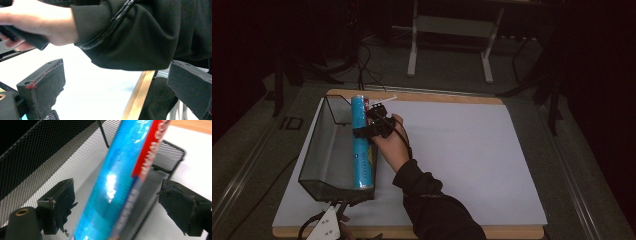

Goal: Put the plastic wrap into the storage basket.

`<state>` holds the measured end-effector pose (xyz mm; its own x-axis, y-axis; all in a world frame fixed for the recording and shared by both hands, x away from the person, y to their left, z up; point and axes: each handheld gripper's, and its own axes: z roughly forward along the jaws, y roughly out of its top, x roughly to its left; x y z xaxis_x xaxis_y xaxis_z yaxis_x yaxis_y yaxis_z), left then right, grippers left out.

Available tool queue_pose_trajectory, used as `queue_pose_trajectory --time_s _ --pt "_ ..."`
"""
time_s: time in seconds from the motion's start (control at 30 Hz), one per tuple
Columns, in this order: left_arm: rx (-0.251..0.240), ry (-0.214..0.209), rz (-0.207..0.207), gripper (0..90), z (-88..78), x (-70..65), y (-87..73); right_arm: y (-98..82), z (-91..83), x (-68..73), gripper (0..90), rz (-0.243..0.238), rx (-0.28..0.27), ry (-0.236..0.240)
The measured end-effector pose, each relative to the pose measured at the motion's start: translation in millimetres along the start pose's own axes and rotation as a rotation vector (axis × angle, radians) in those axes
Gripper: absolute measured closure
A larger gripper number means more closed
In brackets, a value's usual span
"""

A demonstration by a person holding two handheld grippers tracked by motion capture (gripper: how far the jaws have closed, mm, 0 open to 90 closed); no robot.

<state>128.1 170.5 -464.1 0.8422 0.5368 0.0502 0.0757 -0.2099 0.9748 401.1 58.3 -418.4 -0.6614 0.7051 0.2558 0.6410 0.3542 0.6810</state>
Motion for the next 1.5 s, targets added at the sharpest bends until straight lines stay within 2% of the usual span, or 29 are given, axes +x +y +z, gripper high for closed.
queue_pose_trajectory --time_s 0.23,0.4,0.47,0.57,0.7,0.83,0.87,1.0,1.1,1.17,1.33,1.5 --pt "0.010 0.001 0.003 2.6 1.0 -0.1 -0.7 -11.8 -25.1 -16.7 13.0 -0.057 -0.001 -0.021" --pt "0.017 0.001 0.001 2.6 3.1 0.0 -1.0 -19.2 -44.0 -27.8 12.9 -0.050 -0.030 -0.009" --pt "0.019 0.001 0.003 2.6 3.6 -0.3 -1.2 -23.0 -50.8 -31.4 12.9 -0.066 -0.039 -0.014" --pt "0.021 -0.001 0.004 2.6 4.0 -0.4 -1.3 -27.1 -56.3 -35.1 13.0 -0.063 -0.041 -0.012" --pt "0.022 0.000 0.004 2.6 4.0 -0.3 -1.5 -42.3 -70.2 -42.5 12.9 -0.076 -0.043 0.003" --pt "0.025 -0.001 0.002 2.6 4.7 -0.1 -1.7 -49.1 -76.4 -45.4 12.9 -0.074 -0.042 0.015" --pt "0.026 -0.001 0.002 2.6 4.7 -0.2 -1.7 -52.7 -79.4 -46.6 12.9 -0.081 -0.055 0.012" --pt "0.027 0.005 0.004 2.6 4.3 -0.6 -2.0 -60.0 -83.5 -48.7 12.9 -0.112 -0.044 -0.003" --pt "0.028 0.004 0.003 2.6 4.8 0.0 -1.9 -74.6 -89.4 -55.8 13.0 -0.101 -0.039 0.007" --pt "0.029 0.006 0.006 2.6 4.9 -0.3 -1.9 -78.3 -90.3 -56.8 12.9 -0.104 -0.038 0.006" --pt "0.031 0.006 0.005 2.6 5.1 -0.6 -1.9 -100.5 -95.6 -61.4 13.0 -0.124 -0.046 -0.005" --pt "0.032 0.005 0.007 2.6 5.2 -1.0 -1.9 -116.7 -102.7 -66.8 13.1 -0.108 -0.051 0.010"
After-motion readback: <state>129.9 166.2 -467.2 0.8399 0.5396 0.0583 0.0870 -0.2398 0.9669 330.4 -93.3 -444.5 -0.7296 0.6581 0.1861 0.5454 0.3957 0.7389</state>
